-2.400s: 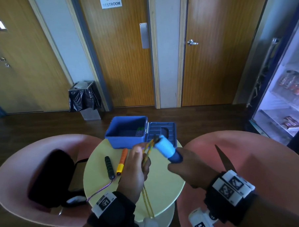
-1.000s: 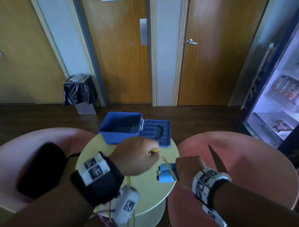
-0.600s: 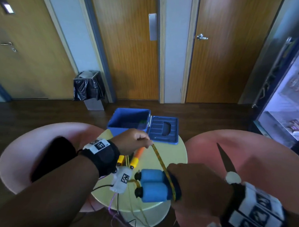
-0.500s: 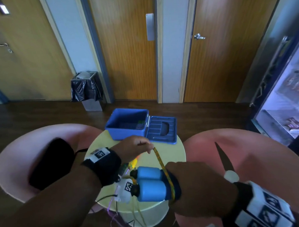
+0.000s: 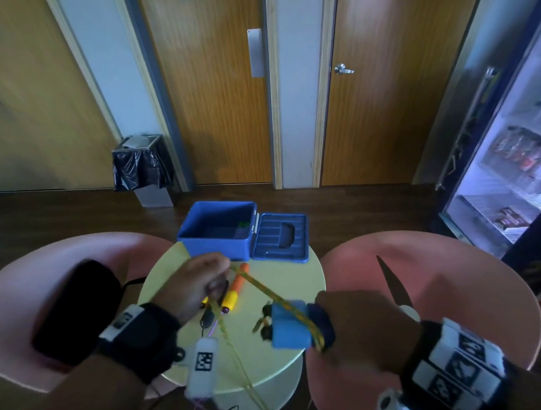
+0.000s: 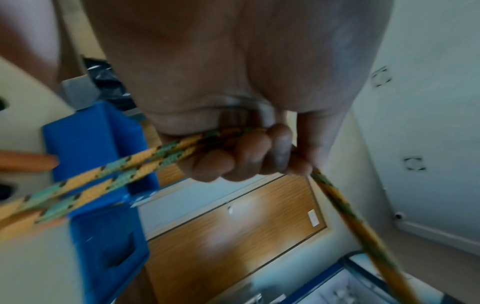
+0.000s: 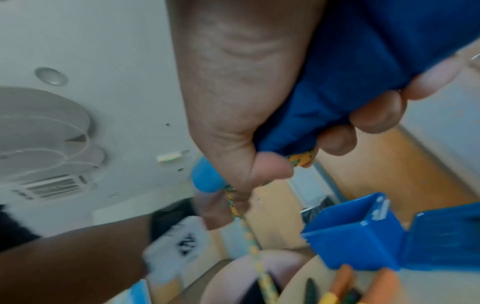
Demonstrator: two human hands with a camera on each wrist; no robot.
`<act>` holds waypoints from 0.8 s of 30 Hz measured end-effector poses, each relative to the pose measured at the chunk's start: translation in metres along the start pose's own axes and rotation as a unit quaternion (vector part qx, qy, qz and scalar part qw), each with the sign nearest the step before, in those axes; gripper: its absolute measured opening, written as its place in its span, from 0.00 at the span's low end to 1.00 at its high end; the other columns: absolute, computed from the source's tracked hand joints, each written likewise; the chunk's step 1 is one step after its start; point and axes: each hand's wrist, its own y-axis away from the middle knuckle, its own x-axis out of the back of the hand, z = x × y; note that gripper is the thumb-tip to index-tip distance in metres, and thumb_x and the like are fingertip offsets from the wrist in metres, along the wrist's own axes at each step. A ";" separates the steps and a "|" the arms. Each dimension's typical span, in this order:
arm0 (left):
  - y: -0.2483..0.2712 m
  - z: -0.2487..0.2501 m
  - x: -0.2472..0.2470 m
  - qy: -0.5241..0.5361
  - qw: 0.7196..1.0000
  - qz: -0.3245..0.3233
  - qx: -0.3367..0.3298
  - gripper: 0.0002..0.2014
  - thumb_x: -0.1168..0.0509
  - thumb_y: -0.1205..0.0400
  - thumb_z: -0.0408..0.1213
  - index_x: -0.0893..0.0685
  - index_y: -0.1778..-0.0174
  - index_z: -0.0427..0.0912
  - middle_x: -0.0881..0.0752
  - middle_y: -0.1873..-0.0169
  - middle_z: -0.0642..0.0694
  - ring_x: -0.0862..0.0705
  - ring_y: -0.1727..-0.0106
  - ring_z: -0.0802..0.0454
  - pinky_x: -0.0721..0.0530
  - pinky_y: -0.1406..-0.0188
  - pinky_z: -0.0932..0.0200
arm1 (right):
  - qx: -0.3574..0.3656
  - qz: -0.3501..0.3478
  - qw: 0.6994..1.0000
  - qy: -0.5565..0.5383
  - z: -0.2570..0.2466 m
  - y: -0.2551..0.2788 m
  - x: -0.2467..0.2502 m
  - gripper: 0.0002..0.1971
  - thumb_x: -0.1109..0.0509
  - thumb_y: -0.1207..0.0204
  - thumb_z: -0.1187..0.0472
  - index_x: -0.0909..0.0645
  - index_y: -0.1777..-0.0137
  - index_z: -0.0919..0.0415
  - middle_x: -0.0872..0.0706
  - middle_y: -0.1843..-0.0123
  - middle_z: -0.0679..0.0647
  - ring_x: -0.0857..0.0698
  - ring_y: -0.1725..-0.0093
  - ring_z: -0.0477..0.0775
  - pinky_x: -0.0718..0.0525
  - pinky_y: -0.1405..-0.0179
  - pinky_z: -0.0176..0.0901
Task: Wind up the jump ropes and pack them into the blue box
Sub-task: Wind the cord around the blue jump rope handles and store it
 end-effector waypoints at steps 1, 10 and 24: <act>0.003 0.015 0.004 0.016 1.000 0.002 -0.010 0.19 0.26 0.31 0.51 0.26 0.76 0.46 0.34 0.80 0.49 0.35 0.79 0.52 0.35 0.77 0.61 | -0.029 0.012 1.000 0.001 0.010 -0.005 0.001 0.16 0.37 0.36 0.39 0.27 0.54 0.48 0.18 0.62 0.45 0.14 0.58 0.49 0.14 0.54 0.47; 0.031 0.009 -0.027 -0.024 0.976 -0.184 0.112 0.28 0.22 0.29 0.54 0.13 0.47 0.32 0.19 0.75 0.33 0.23 0.80 0.49 0.27 0.78 0.64 | -0.087 0.200 0.965 -0.148 0.019 -0.020 0.068 0.13 0.31 0.38 0.44 0.24 0.54 0.43 0.17 0.65 0.44 0.17 0.65 0.45 0.19 0.66 0.43; 0.017 0.013 -0.123 -0.016 0.999 -0.012 0.035 0.18 0.41 0.13 0.44 0.22 0.69 0.44 0.40 0.79 0.48 0.43 0.78 0.56 0.46 0.79 0.62 | -0.123 0.212 0.969 0.018 0.024 -0.053 0.068 0.22 0.28 0.30 0.42 0.27 0.40 0.50 0.16 0.47 0.48 0.13 0.49 0.55 0.19 0.58 0.47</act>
